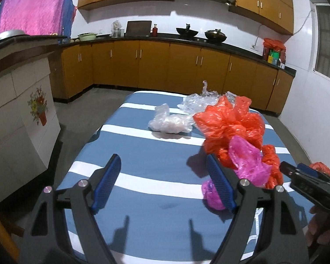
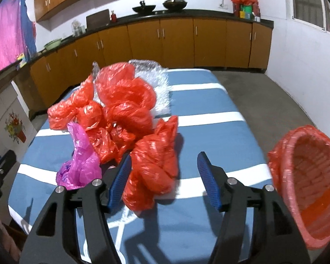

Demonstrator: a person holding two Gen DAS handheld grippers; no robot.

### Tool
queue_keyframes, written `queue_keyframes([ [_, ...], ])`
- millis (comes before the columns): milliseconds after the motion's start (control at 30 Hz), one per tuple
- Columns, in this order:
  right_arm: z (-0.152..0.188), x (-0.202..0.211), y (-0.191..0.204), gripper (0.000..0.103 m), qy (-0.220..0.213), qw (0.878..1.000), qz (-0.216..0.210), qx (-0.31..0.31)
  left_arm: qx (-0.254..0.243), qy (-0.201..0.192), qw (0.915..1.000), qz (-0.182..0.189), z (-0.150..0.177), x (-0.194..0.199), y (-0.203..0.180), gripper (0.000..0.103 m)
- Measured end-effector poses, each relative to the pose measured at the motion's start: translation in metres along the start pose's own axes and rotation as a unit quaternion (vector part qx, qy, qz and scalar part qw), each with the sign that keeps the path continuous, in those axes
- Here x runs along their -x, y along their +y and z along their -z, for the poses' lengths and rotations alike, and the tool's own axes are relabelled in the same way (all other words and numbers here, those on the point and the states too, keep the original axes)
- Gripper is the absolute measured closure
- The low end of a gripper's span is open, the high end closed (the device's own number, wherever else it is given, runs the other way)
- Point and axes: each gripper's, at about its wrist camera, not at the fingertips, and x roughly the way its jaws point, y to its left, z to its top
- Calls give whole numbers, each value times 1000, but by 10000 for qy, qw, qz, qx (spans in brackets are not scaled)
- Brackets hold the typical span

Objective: Collect trash
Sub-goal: 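Move the right gripper back to the table and grasp a red bag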

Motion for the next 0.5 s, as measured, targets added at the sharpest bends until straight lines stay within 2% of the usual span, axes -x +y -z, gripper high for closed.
queue_keyframes([
  [200, 1, -19, 9, 41, 162, 9995, 225, 134, 19, 98, 9999, 57, 4, -7, 3, 24],
  [433, 5, -29, 9, 41, 289, 9990, 237, 234, -86, 214, 9994, 256, 8, -14, -10, 24],
  [500, 6, -34, 11, 47, 347, 9985, 259, 325, -141, 253, 9990, 328, 9, -15, -16, 24],
])
